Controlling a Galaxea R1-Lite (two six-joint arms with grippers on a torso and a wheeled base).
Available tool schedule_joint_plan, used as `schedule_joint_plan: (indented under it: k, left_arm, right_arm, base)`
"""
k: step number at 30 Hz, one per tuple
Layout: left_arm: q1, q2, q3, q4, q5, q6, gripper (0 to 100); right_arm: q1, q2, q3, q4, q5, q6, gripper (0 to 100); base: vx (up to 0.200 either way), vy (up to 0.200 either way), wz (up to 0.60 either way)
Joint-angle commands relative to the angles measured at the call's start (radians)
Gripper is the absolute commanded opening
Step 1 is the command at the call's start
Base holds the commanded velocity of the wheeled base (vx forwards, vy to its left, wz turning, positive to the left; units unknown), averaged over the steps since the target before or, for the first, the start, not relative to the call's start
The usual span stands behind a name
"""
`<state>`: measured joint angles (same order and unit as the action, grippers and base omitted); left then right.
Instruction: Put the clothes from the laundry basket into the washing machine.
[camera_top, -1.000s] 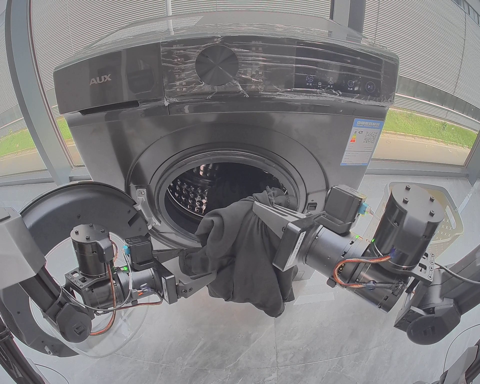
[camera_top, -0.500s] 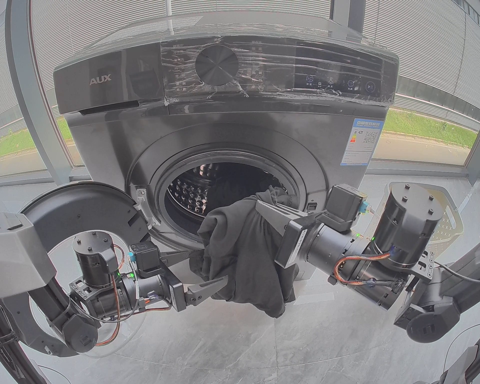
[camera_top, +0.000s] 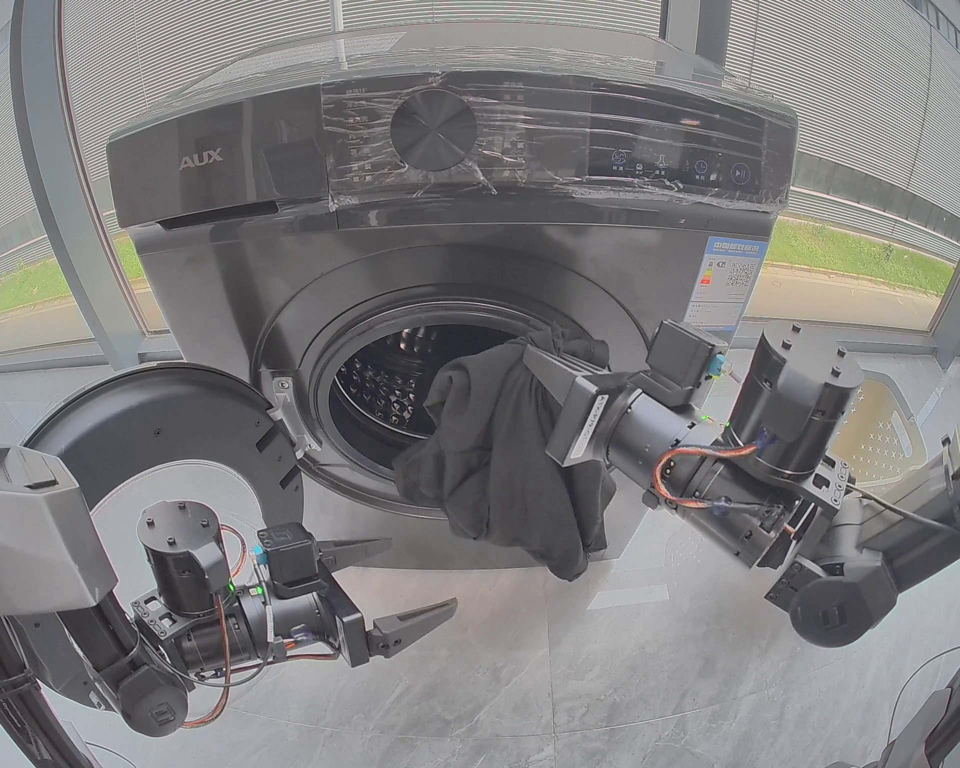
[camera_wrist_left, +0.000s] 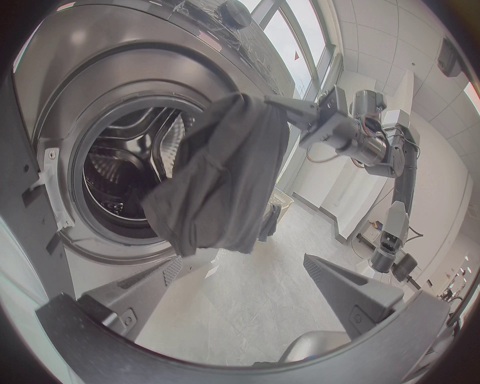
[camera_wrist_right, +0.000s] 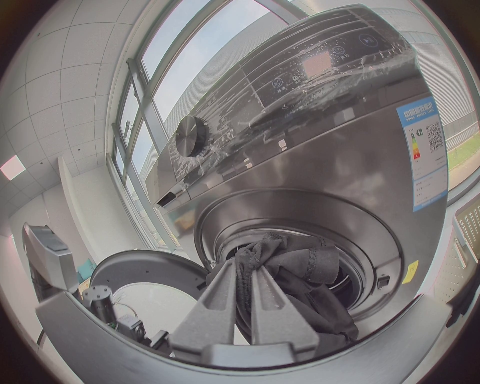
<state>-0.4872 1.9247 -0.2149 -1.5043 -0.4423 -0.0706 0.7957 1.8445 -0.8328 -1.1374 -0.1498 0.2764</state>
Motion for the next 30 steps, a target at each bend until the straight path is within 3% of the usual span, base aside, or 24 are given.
schedule_joint_plan:
  k: [1,11,17,30]
  left_arm:
    - [-0.027,0.002,0.026,-0.004,0.002,-0.001,100]
    - [-0.059,0.137,-0.020,-0.007,0.008,-0.003,100]
    - [-0.073,0.171,-0.063,-0.007,0.013,-0.077,100]
    - [-0.088,0.292,-0.166,-0.007,0.093,-0.086,100]
  right_arm:
    - [0.002,0.041,-0.049,0.001,-0.004,-0.002,0]
    - [0.010,0.050,-0.062,-0.005,-0.004,-0.002,0]
    - [0.022,0.045,-0.058,-0.007,-0.005,-0.002,0]
    - [0.048,0.045,-0.058,-0.008,-0.005,-0.002,0]
  base:
    - [0.000,0.000,0.00]
    - [0.000,0.000,0.00]
    - [0.000,0.000,0.00]
    - [0.000,0.000,0.00]
